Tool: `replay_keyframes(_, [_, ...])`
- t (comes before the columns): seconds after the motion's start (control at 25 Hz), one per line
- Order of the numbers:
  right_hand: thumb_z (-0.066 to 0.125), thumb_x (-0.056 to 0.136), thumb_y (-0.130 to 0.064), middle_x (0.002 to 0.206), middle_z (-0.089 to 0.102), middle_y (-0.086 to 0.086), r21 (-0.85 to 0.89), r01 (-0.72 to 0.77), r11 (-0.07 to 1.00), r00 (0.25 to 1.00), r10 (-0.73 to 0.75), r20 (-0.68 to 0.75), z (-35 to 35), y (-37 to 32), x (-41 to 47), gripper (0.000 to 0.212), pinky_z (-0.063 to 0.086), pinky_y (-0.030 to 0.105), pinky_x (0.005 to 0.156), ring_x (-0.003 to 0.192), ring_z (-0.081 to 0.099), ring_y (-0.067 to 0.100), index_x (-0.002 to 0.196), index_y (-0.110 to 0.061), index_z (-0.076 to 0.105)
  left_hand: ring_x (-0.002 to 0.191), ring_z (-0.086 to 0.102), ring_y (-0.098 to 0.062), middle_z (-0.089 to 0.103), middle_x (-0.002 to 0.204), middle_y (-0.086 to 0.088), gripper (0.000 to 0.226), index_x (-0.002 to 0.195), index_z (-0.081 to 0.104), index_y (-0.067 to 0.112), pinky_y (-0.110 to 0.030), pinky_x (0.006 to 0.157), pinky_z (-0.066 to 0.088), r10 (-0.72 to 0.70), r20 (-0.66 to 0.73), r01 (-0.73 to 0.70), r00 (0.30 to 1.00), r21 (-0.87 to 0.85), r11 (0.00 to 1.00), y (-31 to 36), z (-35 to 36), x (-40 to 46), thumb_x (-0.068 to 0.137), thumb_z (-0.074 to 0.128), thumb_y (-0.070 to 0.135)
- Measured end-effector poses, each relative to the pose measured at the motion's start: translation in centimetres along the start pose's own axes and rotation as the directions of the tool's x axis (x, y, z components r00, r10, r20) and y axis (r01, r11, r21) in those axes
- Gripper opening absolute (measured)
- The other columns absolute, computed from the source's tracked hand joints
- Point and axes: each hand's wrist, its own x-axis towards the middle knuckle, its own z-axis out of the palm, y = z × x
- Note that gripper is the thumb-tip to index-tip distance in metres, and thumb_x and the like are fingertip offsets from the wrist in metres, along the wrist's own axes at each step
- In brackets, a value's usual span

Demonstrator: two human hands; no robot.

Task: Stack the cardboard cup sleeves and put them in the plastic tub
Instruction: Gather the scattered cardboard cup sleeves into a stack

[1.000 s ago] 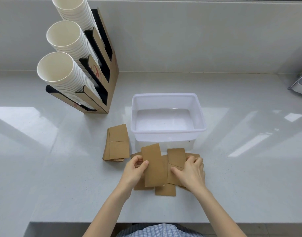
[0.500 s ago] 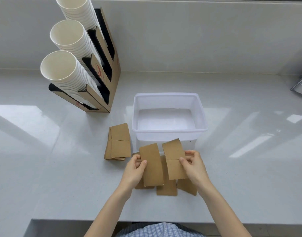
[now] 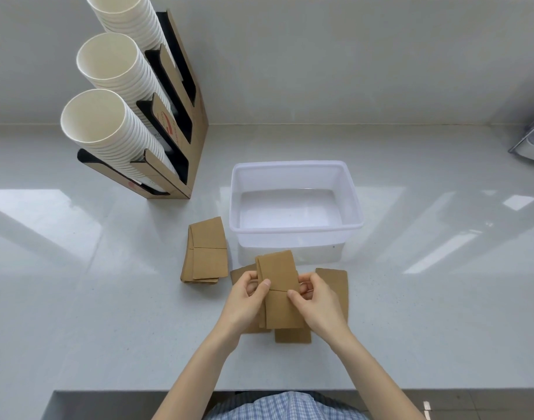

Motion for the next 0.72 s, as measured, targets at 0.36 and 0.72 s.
replay_keyframes(0.36, [0.055, 0.084, -0.039, 0.125, 0.042, 0.014, -0.417, -0.208, 0.885, 0.969, 0.129, -0.211, -2.7, 1.7, 0.7, 0.059, 0.038, 0.035, 0.093, 0.118, 0.042, 0.03, 0.127, -0.004, 0.037, 0.082, 0.058, -0.003, 0.062, 0.094, 0.007, 0.017, 0.107, 0.048, 0.015, -0.013, 0.059, 0.047, -0.015, -0.029, 0.016, 0.999, 0.02, 1.0, 0.0, -0.3, 0.1, 0.09, 0.047, 0.014])
replay_keyframes(0.72, [0.059, 0.083, -0.028, 0.116, 0.056, 0.016, -0.38, -0.243, 0.893, 0.967, 0.194, -0.163, -3.1, 2.0, 1.3, 0.039, 0.044, 0.042, 0.086, 0.101, 0.055, 0.033, 0.106, -0.007, 0.034, 0.083, 0.057, -0.004, 0.061, 0.095, 0.006, 0.018, 0.109, 0.047, 0.016, -0.015, 0.061, 0.045, -0.029, -0.046, 0.031, 0.999, 0.048, 0.998, -0.1, -0.3, 0.3, 0.09, 0.046, 0.015])
